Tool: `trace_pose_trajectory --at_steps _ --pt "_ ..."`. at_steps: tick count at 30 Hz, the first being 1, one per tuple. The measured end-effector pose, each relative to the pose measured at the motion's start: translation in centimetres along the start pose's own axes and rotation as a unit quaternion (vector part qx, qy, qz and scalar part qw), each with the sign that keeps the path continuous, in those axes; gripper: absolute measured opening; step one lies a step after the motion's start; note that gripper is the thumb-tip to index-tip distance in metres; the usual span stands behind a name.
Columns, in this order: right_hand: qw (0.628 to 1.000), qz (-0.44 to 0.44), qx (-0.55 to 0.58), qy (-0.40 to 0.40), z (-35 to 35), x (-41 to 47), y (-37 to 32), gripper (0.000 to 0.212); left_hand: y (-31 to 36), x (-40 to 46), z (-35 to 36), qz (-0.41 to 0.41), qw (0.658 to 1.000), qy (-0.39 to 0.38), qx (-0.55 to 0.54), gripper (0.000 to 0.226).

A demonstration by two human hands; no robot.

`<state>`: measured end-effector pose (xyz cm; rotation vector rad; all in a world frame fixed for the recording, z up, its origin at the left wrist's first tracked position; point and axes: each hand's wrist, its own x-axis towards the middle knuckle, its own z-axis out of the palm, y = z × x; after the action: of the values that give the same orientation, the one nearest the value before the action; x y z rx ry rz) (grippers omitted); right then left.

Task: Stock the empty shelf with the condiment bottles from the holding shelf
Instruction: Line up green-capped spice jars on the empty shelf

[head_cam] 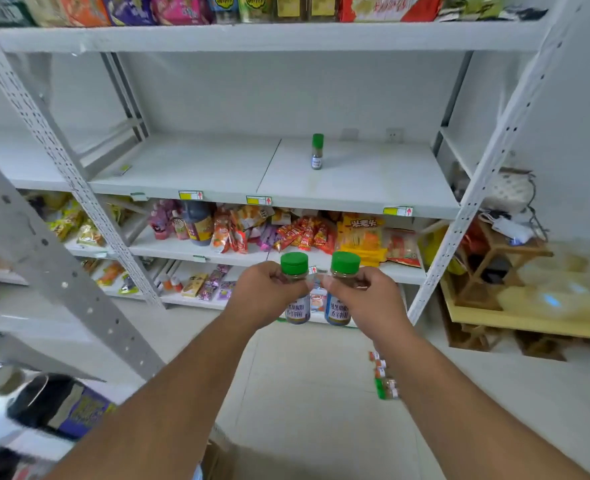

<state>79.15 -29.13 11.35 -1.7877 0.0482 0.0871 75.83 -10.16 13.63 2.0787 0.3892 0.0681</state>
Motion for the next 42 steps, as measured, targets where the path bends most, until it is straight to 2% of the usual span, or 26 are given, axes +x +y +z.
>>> trace_pose_trajectory --at_steps 7,13,24,30,38,42 --pt "1.0 0.008 -0.019 0.018 3.1 5.9 -2.2 0.028 -0.2 7.6 -1.6 -0.005 1.0 -0.011 -0.01 0.037" --pt "1.0 0.005 -0.017 0.001 4.3 12.5 -2.8 0.026 0.3 14.0 -1.2 0.007 0.999 -0.018 -0.026 0.024" --pt "1.0 0.012 -0.014 -0.023 2.7 29.0 -1.1 0.027 3.9 28.2 3.5 -0.013 1.0 0.006 0.026 0.032" --pt "0.999 0.02 -0.026 -0.031 2.3 35.1 -1.0 0.033 5.2 33.3 5.1 -0.039 0.998 0.022 0.05 0.028" --pt "0.998 0.03 -0.048 -0.018 4.5 42.0 -0.9 0.036 4.8 41.0 4.9 -0.05 0.997 0.004 0.066 0.035" --pt "0.998 0.035 -0.047 -0.009 6.9 44.9 -1.5 0.031 3.4 45.3 3.7 -0.048 0.997 -0.001 0.054 0.035"
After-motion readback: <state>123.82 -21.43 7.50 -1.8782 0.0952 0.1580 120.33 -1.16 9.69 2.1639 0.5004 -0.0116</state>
